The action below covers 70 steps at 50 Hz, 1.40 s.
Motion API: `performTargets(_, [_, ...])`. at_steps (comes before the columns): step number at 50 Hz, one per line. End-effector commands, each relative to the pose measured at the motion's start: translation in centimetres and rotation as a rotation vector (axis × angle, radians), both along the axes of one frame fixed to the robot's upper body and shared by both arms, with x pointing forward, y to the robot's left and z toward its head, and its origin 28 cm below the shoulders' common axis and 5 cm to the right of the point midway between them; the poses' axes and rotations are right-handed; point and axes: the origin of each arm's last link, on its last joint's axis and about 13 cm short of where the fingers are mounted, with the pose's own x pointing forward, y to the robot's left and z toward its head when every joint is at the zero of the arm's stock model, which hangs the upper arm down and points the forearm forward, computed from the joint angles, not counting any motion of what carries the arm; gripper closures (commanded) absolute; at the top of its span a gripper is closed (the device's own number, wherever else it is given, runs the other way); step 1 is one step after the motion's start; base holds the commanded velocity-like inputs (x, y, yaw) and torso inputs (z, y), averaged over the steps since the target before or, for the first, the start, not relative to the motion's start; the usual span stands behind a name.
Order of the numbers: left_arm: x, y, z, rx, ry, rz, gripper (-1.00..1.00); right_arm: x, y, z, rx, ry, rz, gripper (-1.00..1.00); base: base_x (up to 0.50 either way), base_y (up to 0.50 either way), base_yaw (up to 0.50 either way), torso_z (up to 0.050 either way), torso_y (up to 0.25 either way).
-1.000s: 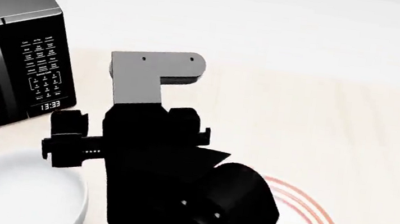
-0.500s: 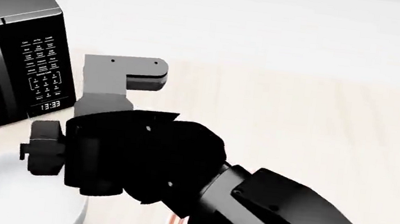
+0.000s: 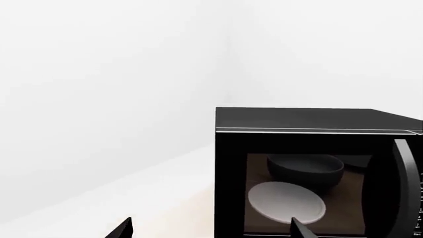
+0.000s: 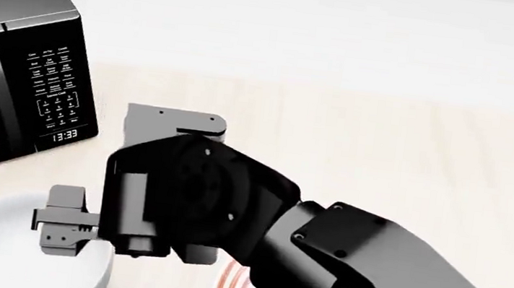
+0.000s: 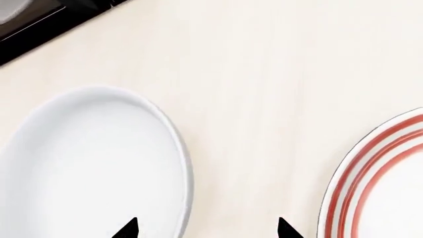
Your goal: Put the white bowl to the right of the plate.
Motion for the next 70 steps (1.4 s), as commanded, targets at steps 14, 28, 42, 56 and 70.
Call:
performTargets(14, [-0.1,0.0,0.1,0.001,-0.005,-0.005,-1.0,0.6,-0.2,-1.0,0.177,0.117,-0.055,-1.0,0.0,0.0,0.0,0.0,0.0])
performTargets(28, [-0.3,0.0,0.2,0.003,-0.011,-0.009,-1.0,1.0,-0.5,-3.0,0.207,0.129,-0.106,-1.0,0.0,0.0,0.0,0.0,0.0])
performTargets(42, [-0.5,-0.1,0.2,0.004,-0.017,-0.012,-1.0,0.2,-0.3,-4.8,0.166,0.109,-0.058,-1.0,0.0,0.0,0.0,0.0,0.0])
performTargets(56, [-0.6,0.0,0.2,0.002,-0.021,-0.017,-1.0,-0.3,-0.3,-5.8,0.225,0.113,0.029,-1.0,0.0,0.0,0.0,0.0,0.0])
performTargets(70, [-0.7,-0.1,0.3,0.004,-0.024,-0.019,-1.0,0.0,-0.9,-7.2,0.225,0.114,0.001,-1.0,0.0,0.0,0.0,0.0,0.0])
